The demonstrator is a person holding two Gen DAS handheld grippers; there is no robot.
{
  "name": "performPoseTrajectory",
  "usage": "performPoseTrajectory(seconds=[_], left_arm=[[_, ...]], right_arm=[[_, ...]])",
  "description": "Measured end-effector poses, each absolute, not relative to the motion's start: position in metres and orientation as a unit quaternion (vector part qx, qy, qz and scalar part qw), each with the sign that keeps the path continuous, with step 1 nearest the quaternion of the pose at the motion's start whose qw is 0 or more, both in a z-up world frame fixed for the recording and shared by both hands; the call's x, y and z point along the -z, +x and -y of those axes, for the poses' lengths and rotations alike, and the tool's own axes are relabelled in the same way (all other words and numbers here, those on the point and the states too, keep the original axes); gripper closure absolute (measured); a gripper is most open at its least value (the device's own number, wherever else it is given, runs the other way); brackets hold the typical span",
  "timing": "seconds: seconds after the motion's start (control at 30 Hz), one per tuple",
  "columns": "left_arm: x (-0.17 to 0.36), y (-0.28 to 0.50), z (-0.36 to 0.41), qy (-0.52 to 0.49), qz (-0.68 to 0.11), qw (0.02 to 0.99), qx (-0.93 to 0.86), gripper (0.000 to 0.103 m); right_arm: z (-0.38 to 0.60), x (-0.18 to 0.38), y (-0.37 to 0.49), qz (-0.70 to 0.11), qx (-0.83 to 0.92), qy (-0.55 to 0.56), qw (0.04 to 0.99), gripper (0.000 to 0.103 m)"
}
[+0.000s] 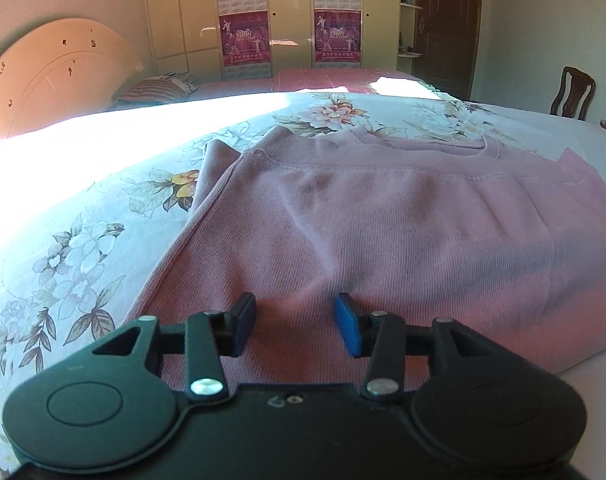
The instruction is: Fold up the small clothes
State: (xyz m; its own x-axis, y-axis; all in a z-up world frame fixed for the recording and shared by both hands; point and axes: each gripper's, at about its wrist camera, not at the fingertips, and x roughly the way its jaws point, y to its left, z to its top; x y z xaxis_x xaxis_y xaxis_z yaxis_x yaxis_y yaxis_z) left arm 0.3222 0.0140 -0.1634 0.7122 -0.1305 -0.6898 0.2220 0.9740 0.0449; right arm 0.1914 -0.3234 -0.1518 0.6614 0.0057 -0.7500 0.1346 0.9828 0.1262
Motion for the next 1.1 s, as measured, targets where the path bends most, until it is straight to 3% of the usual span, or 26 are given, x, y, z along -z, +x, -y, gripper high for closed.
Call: performPoseTrajectory(seconds=[0.13,0.17,0.53,0.63,0.73,1.1], left_arm=[[0.162,0.317,-0.019,0.060,-0.372,0.922,0.091,0.055],[0.158,0.316,-0.019,0.056,-0.375,0.921,0.088,0.060],[0.138,0.357,0.031,0.040,-0.352,0.927,0.121,0.059],[0.155,0.374,0.031,0.047,-0.373,0.921,0.098,0.055],[0.164,0.378,0.016,0.016,-0.384,0.919,0.088,0.042],[0.145,0.378,0.025,0.031,-0.378,0.920,0.098,0.045]], right_arm=[[0.326,0.164,0.190,-0.436,0.036,0.055,0.898,0.043],[0.325,0.162,0.190,-0.438,0.033,0.048,0.897,0.042],[0.273,0.139,0.253,-0.376,-0.038,0.037,0.925,0.042],[0.255,0.144,0.271,-0.372,-0.056,0.037,0.926,0.042],[0.243,0.160,0.284,-0.386,-0.049,0.006,0.921,0.042],[0.237,0.155,0.294,-0.380,-0.055,0.036,0.923,0.042]])
